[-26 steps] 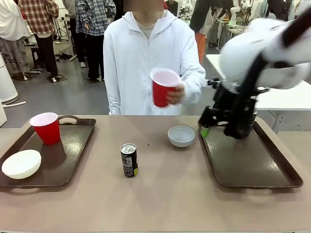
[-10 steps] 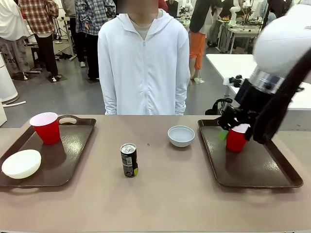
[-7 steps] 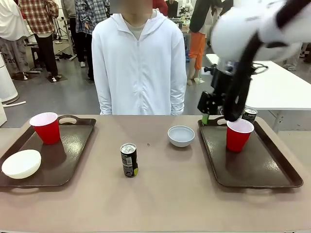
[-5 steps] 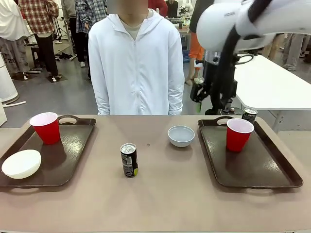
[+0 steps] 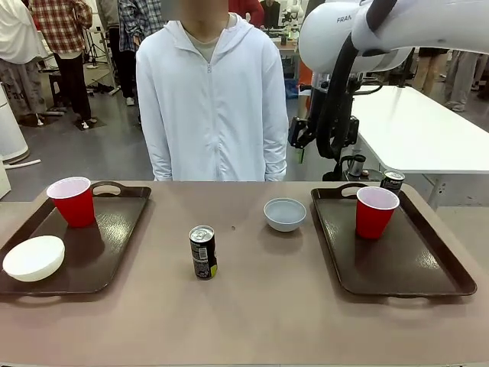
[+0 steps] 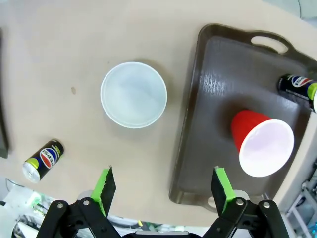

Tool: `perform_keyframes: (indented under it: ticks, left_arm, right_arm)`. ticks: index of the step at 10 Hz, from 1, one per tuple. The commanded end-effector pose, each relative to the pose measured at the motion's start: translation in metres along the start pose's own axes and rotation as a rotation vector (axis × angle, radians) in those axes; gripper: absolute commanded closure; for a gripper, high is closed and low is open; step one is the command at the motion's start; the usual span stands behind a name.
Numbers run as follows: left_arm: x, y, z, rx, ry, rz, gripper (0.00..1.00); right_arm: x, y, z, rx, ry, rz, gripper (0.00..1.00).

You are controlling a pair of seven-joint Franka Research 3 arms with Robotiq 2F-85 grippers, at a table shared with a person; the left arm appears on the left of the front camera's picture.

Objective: Prepare tableware on both trays.
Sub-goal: Pick up a Picnic Bowl from the table and place it on a Handle tray.

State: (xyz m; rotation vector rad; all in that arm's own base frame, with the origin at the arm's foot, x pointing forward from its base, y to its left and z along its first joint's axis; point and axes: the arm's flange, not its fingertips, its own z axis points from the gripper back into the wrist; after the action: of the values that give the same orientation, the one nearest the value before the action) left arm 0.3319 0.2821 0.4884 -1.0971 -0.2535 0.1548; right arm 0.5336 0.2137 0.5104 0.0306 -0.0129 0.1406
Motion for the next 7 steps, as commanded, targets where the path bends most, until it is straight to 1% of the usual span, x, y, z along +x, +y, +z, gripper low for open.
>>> perform_keyframes:
  ticks: [1, 2, 3, 4, 7]
  left_arm:
    - [0.0, -0.002, 0.003, -0.011, -0.001, -0.007, 0.0]
    - [0.0, -0.002, 0.003, -0.011, -0.001, -0.007, 0.0]
    - [0.0, -0.002, 0.003, -0.011, -0.001, -0.007, 0.0]
    - [0.0, -0.002, 0.003, -0.011, -0.001, -0.007, 0.0]
    - [0.0, -0.002, 0.003, -0.011, -0.001, -0.007, 0.0]
  right_arm:
    - [-0.009, -0.003, 0.0, -0.023, 0.005, 0.005, 0.0]
    - [0.0, 0.0, 0.0, 0.0, 0.0, 0.0, 0.0]
    - [0.008, 0.002, -0.021, 0.004, -0.033, -0.046, 0.0]
    - [0.014, 0.009, -0.038, 0.004, -0.045, -0.069, 0.0]
    - [0.023, 0.027, -0.074, -0.015, -0.022, -0.075, 0.0]
